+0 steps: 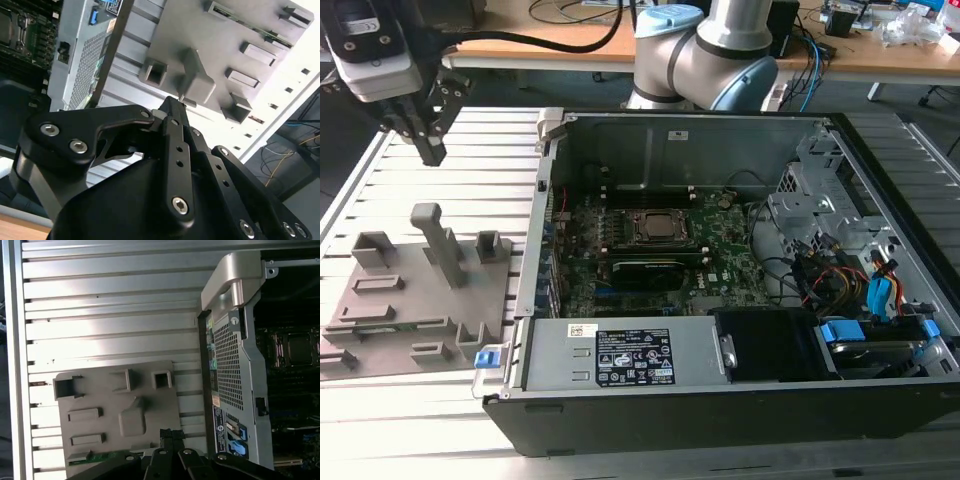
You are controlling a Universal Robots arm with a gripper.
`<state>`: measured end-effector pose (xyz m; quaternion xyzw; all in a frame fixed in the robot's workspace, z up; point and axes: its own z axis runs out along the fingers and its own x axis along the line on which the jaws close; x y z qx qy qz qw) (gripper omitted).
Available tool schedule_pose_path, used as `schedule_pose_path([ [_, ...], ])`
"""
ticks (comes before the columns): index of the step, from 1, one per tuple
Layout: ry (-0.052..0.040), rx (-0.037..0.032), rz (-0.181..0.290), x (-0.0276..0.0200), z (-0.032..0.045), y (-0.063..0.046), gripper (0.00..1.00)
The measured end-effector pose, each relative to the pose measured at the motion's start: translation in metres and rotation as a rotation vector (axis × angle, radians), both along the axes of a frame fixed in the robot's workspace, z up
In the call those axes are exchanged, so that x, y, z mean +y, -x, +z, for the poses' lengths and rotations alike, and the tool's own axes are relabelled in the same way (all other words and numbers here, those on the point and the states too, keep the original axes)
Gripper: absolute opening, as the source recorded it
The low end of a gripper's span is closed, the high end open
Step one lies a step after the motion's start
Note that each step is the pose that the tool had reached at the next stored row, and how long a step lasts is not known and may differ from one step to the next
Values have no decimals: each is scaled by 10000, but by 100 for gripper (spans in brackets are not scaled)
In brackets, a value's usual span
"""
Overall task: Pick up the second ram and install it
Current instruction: 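Reach for the second ram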
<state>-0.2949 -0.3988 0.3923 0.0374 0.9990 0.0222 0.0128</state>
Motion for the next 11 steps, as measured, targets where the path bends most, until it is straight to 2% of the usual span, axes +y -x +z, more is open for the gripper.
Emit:
schedule_pose_path([
  [11, 1, 0, -1, 0, -3, 324, 11],
])
